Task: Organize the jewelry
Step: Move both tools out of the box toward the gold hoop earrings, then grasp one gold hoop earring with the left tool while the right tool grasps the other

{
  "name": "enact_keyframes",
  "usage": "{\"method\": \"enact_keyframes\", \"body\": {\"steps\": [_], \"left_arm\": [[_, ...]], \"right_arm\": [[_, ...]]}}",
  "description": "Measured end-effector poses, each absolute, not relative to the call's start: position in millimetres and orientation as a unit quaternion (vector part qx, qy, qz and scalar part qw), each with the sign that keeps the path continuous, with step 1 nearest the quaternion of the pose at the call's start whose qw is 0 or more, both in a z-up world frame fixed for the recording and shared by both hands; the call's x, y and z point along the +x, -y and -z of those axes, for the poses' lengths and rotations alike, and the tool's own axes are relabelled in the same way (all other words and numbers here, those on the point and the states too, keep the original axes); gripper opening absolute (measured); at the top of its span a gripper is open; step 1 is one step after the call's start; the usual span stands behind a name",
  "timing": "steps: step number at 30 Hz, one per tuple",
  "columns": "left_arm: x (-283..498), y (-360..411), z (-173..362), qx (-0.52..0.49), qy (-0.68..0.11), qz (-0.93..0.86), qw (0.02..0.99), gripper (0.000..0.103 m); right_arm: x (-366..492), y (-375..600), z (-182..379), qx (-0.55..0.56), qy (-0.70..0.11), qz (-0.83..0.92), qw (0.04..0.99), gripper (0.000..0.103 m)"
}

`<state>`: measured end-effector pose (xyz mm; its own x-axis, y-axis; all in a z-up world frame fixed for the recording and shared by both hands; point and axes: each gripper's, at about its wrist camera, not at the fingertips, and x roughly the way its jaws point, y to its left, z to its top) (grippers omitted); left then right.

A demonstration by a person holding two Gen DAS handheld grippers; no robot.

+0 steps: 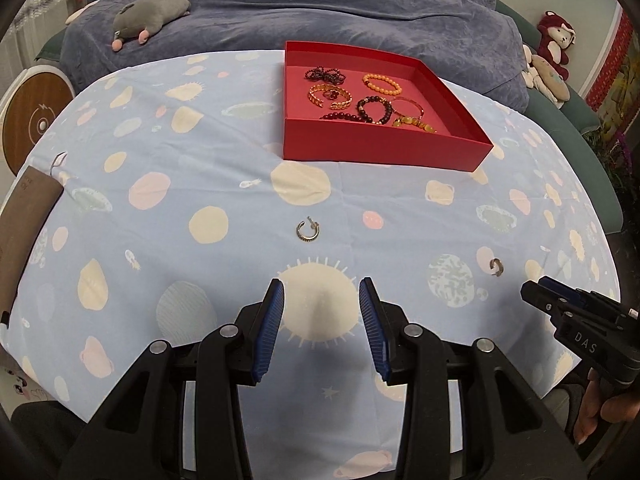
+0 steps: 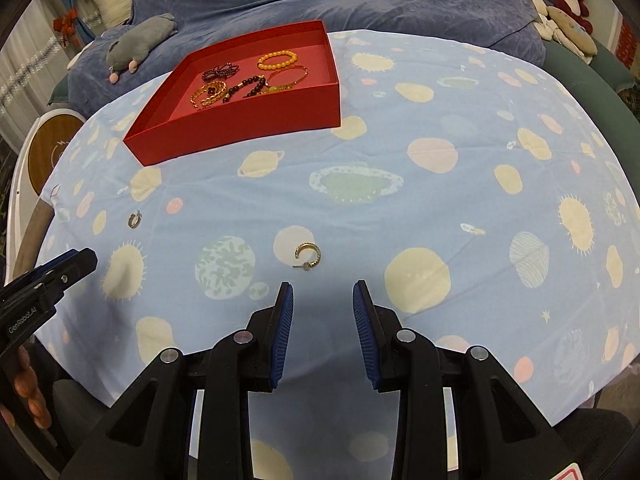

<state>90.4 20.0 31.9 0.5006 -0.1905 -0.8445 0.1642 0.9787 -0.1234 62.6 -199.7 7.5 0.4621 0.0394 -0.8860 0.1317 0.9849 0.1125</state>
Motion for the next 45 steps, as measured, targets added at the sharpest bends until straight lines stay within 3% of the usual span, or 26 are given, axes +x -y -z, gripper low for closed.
{"method": "enact_keyframes", "body": {"steps": [26,34,45], "left_arm": [[106,-38,-12,-0.039,-0.509,0.071,0.857,0.037],[114,-33,-8,-0.041,-0.511,0.073,0.856,0.037],[139,-24,-5,-0.046,-0.507,0.081,0.857,0.038]], "right_arm": [[99,184,17,0.069,-0.528,0.027,0.846,0.031],[99,183,17,0.056,-0.525,0.029,0.849,0.018],[97,185,16,0.080,-0.526,0.029,0.846,0.017]]}}
